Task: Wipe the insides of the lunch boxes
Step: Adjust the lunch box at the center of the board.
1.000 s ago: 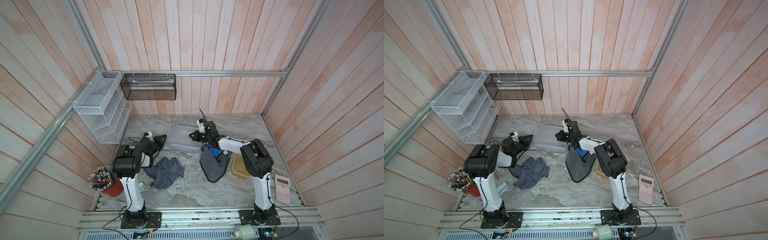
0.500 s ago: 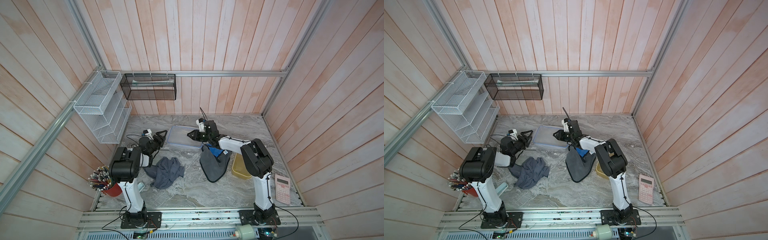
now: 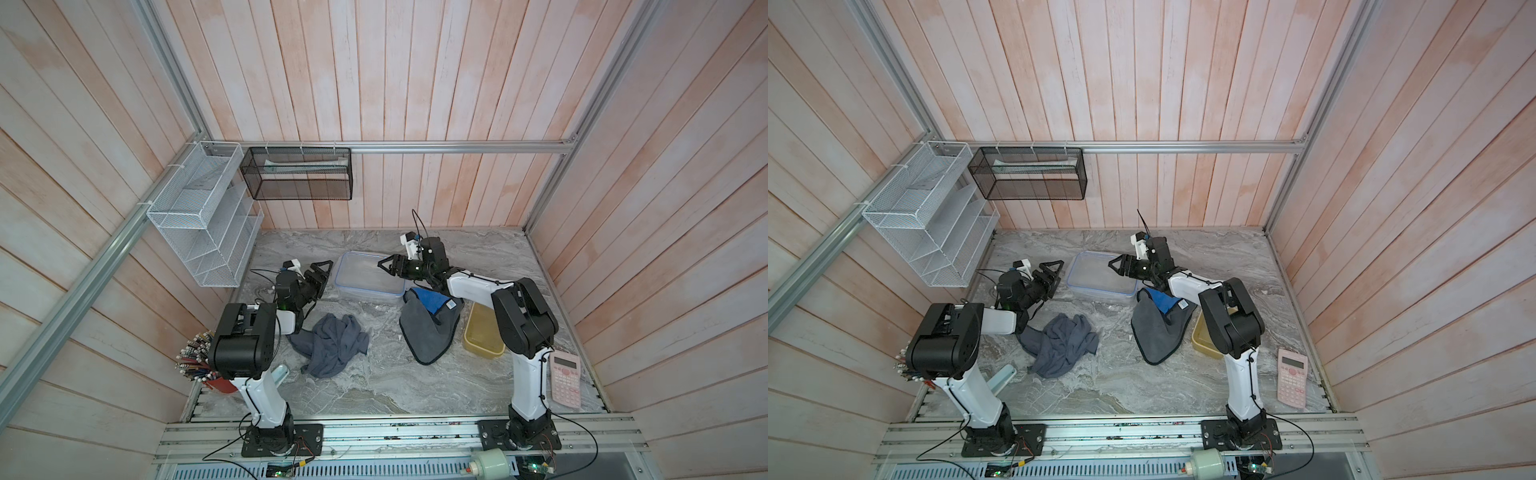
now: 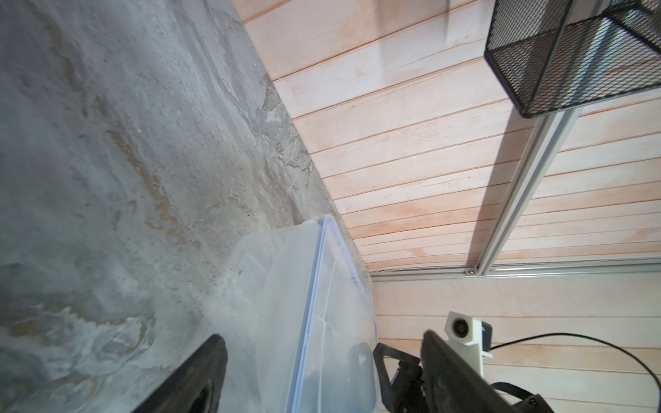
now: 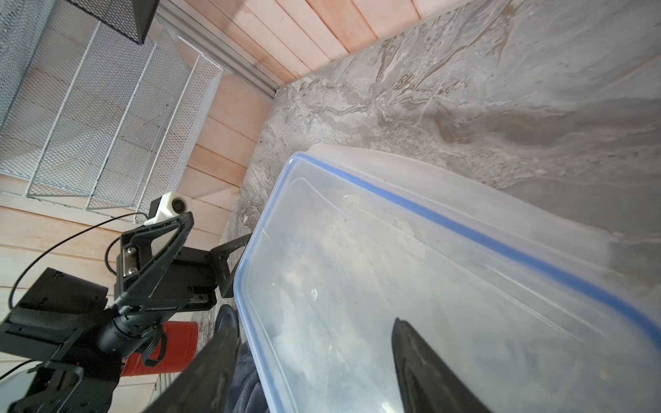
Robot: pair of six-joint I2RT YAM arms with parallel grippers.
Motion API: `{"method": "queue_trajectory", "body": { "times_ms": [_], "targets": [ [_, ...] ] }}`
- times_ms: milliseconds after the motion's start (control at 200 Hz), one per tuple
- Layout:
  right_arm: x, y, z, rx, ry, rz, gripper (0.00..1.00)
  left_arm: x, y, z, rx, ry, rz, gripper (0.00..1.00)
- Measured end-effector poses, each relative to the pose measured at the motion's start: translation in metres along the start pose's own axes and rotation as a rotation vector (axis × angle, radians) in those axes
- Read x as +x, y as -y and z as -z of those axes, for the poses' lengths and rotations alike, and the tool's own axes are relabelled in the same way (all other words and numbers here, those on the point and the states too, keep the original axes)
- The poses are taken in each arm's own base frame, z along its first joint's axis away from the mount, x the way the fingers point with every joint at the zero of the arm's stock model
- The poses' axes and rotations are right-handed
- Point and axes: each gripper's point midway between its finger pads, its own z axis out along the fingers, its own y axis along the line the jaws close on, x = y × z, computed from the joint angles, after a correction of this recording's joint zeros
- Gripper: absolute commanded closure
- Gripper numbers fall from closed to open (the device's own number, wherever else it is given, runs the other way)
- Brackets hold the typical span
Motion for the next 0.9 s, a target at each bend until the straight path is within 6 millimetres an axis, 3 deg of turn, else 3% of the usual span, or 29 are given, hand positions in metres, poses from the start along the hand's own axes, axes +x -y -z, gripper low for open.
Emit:
{"method": "queue_trajectory", "body": {
  "times_ms": [365, 670, 900],
  "targets": [
    [-0.041, -0.001, 0.036, -0.003, 0.101, 0.071, 0.22, 0.012, 0.008, 0.011, -0.089, 0.03, -0.072, 0.09],
    [-0.069, 0.06, 0.065, 0.12, 0.166, 0.057, 0.22, 0.036, 0.012, 0.018, -0.163, 0.031, -0.092, 0.08],
    [-0.056, 0.083, 0.041, 0.088, 0.08, 0.011, 0.22, 0.055, 0.002, 0.014, -0.198, -0.016, -0.075, 0.08]
  ]
}}
